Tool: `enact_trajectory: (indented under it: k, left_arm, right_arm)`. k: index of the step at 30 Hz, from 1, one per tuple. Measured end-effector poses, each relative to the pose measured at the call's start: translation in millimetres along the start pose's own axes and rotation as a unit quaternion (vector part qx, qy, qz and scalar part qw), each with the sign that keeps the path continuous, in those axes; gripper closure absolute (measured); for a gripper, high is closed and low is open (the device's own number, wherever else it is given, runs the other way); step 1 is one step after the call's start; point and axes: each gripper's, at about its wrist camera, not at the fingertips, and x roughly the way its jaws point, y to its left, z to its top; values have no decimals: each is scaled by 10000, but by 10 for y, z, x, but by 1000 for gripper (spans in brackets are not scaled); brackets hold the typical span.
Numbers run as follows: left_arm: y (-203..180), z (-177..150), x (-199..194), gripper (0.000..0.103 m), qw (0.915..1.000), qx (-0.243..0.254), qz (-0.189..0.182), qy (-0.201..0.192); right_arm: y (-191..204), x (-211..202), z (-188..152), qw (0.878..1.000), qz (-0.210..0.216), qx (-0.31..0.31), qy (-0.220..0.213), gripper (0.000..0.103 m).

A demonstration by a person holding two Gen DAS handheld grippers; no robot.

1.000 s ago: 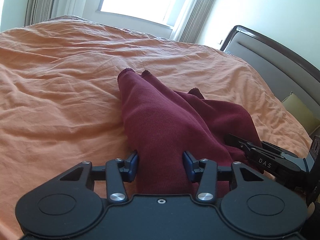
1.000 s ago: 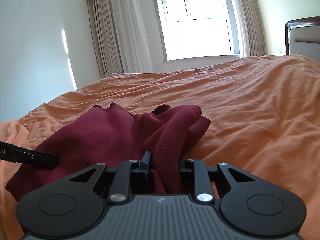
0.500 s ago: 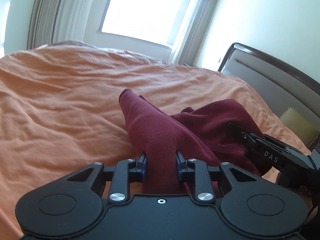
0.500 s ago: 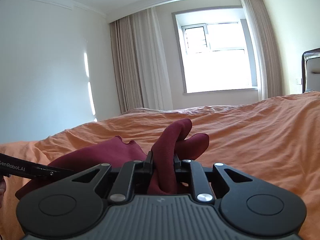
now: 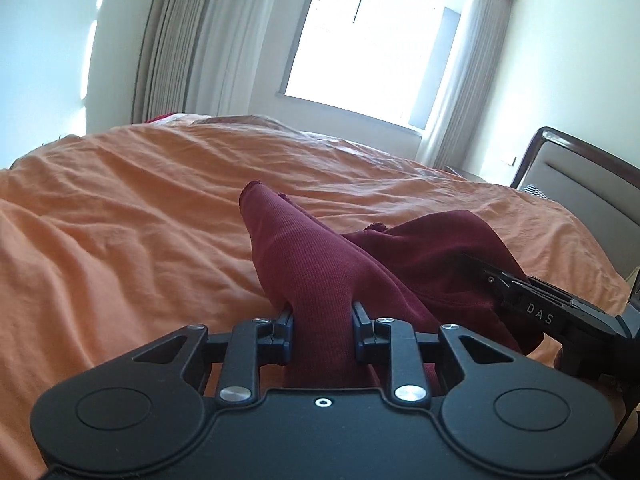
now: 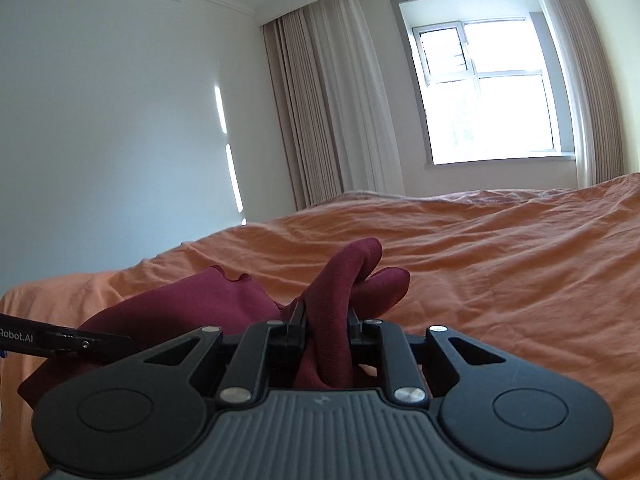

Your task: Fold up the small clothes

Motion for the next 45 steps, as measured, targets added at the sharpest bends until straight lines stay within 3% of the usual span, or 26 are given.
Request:
enact_trajectory:
  k: [7,15,21,23,25,28,34,41,45]
  left_arm:
    - [282,-229,155,72,9995,-303,-39,103]
    - [294,-266,147,70,9993,-355,-94,82]
    - [260,-255,121,63,9994,-343,-25,103]
    - [240,-252,97,53,9995,-312,-9,103]
    - [221,-247,68,43,9995,-312,20,74]
    - [181,-225,7,39,9996,-279,44,8]
    - [61,-180,-158,17,9995,-129,232,-165]
    - [-56,-169,-399,5,9987,11,367,-364]
    - [-151,-181,-574,2,9979,128,413,-484]
  right_arm:
    - [-152,42,-187,9990,-89,393,187,84]
    - [-162,68,-189,9989,-149,374,235,80]
    - [-196,17,-197,9981,-311,401,347,66]
    - [-194,-38,-195,9980,-381,378,323,54]
    - [-190,-103,-185,9981,-408,356,295,49]
    - [-169,-200,-158,9981,-486,303,220,37]
    - [-101,-509,-66,9982,-487,315,-149,16]
    - [62,-954,-2,9961,-493,171,-709,2]
    - [156,-1169,36,9950,-401,80,-914,0]
